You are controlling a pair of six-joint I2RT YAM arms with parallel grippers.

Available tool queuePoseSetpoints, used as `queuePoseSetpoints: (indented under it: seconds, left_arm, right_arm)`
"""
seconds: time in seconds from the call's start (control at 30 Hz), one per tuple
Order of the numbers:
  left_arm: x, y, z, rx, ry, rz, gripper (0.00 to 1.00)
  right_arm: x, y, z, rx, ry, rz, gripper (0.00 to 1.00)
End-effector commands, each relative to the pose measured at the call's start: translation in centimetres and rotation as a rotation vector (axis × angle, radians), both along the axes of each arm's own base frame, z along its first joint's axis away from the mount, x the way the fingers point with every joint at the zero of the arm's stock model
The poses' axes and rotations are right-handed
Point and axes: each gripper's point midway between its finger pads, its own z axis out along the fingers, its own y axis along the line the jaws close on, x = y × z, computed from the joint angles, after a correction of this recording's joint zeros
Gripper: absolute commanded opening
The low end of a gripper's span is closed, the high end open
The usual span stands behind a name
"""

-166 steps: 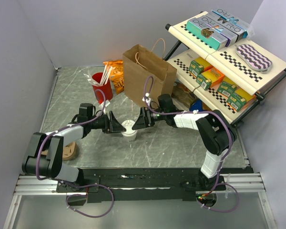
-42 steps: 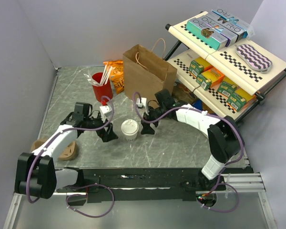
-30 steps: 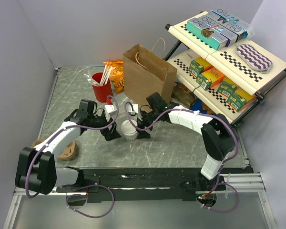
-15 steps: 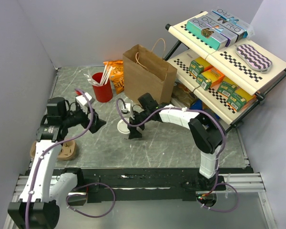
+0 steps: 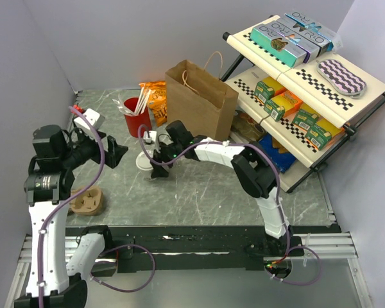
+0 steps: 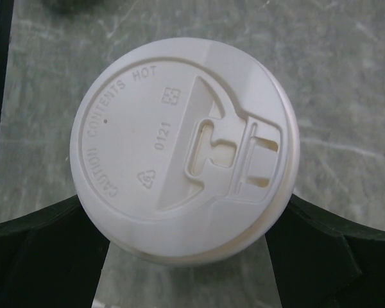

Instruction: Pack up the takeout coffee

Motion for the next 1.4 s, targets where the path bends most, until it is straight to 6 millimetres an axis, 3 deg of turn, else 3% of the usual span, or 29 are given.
queuePoseSetpoints:
  seconds: [0.0, 0.13, 0.4, 0.47, 0.5, 0.53, 0.6, 0.63, 0.7, 0.9, 1.1, 1.13, 1.17, 1.2, 1.23, 1.27, 1.3, 1.37]
  left_arm:
    - [-1.3, 0.7, 2.0, -0.022, 0.01, 0.06, 0.99]
    - [-2.2, 1.0, 3.3, -0.013, -0.002, 0.081, 0.99]
    - [-4.0, 1.4, 4.1, 0.006, 0.007, 0.114, 0.99]
    - [-4.5, 1.6, 4.5, 0.015, 0.002, 0.125, 0.99]
    - [-4.7, 1.7, 4.7, 0.02, -0.004, 0.132, 0.99]
    - [-5.0, 1.7, 5.0, 0.023, -0.006, 0.133, 0.99]
    - [-5.3, 1.9, 5.4, 0.029, -0.017, 0.145, 0.99]
    - [-5.6, 1.9, 5.4, 0.031, -0.013, 0.149, 1.0]
    - [-5.9, 2.0, 5.6, 0.038, -0.019, 0.159, 0.99]
    - [-6.7, 2.1, 5.8, 0.047, -0.019, 0.166, 0.99]
    - [-6.7, 3.2, 5.2, 0.071, 0.004, 0.231, 0.99]
    - [-6.7, 3.5, 5.2, 0.075, 0.003, 0.251, 0.99]
    - [-6.5, 4.2, 5.1, 0.083, 0.006, 0.293, 1.0]
    - [-6.4, 4.5, 5.0, 0.091, 0.008, 0.304, 1.0]
    - [-6.4, 4.7, 4.8, 0.101, 0.009, 0.311, 0.99]
    - [-6.2, 5.5, 4.4, 0.125, 0.019, 0.351, 0.99]
    - [-6.1, 5.9, 4.0, 0.138, 0.034, 0.368, 0.99]
    - [-5.6, 6.9, 2.5, 0.206, 0.086, 0.378, 0.99]
  right_arm:
    - [1.3, 3.5, 1.8, 0.078, -0.031, -0.026, 0.93]
    - [1.8, 5.8, 1.3, 0.101, -0.031, -0.048, 0.93]
    - [1.8, 10.3, 2.6, 0.148, -0.052, -0.073, 0.93]
    - [1.7, 11.2, 1.8, 0.137, -0.042, -0.072, 0.93]
    - [1.8, 12.1, 2.8, 0.156, -0.054, -0.078, 0.93]
    - [1.8, 12.5, 1.9, 0.142, -0.046, -0.084, 0.93]
    - [2.0, 13.5, 2.9, 0.16, -0.061, -0.096, 0.93]
    - [2.0, 13.8, 2.2, 0.149, -0.057, -0.102, 0.93]
    - [2.0, 14.7, 2.8, 0.163, -0.064, -0.109, 0.93]
    - [1.8, 16.4, 1.8, 0.159, -0.072, -0.11, 0.95]
    - [1.4, 16.1, 2.0, 0.178, -0.067, -0.105, 0.98]
    - [1.2, 15.8, 3.9, 0.203, -0.082, -0.102, 0.99]
    - [0.8, 14.7, 2.4, 0.175, -0.067, -0.108, 1.0]
    - [0.7, 14.4, 5.7, 0.238, -0.107, -0.099, 1.0]
    - [0.3, 13.8, 6.2, 0.246, -0.114, -0.09, 1.0]
    - [-0.7, 12.7, 5.1, 0.22, -0.096, -0.062, 1.0]
    - [-1.2, 12.0, 7.7, 0.249, -0.118, -0.051, 1.0]
    - [-2.5, 10.2, 7.4, 0.222, -0.09, -0.024, 1.0]
